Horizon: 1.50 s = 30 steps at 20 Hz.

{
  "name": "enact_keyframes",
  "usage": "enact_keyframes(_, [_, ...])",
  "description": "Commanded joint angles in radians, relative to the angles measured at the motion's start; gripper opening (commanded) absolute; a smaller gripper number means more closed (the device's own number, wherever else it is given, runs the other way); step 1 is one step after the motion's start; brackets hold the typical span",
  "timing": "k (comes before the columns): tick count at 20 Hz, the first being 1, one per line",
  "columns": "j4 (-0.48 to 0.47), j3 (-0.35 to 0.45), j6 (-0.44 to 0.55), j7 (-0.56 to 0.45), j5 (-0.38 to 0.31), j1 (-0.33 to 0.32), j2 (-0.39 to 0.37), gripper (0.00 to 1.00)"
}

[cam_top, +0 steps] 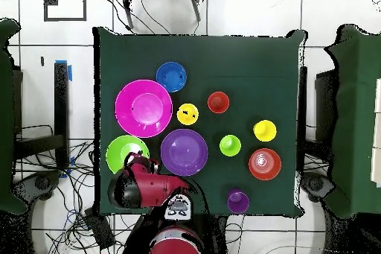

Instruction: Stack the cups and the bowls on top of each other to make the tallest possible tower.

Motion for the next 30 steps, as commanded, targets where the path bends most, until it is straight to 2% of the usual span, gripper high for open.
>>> enact_keyframes(1, [0.027,0.085,0.084,0.098,-0.033,-0.003,0.013,1.0])
enact_keyframes(2, [0.025,0.084,0.084,0.096,-0.035,-0.003,0.014,0.0])
enact_keyframes(10, [0.012,0.078,0.103,0.084,-0.033,0.002,0.022,0.0])
enact_keyframes(19, [0.016,0.083,0.075,0.097,-0.032,0.004,0.032,0.0])
enact_keyframes(20, [0.015,0.086,0.079,0.095,-0.033,0.003,0.033,1.0])
enact_keyframes(30, [0.011,0.079,0.096,0.093,-0.025,0.011,0.04,1.0])
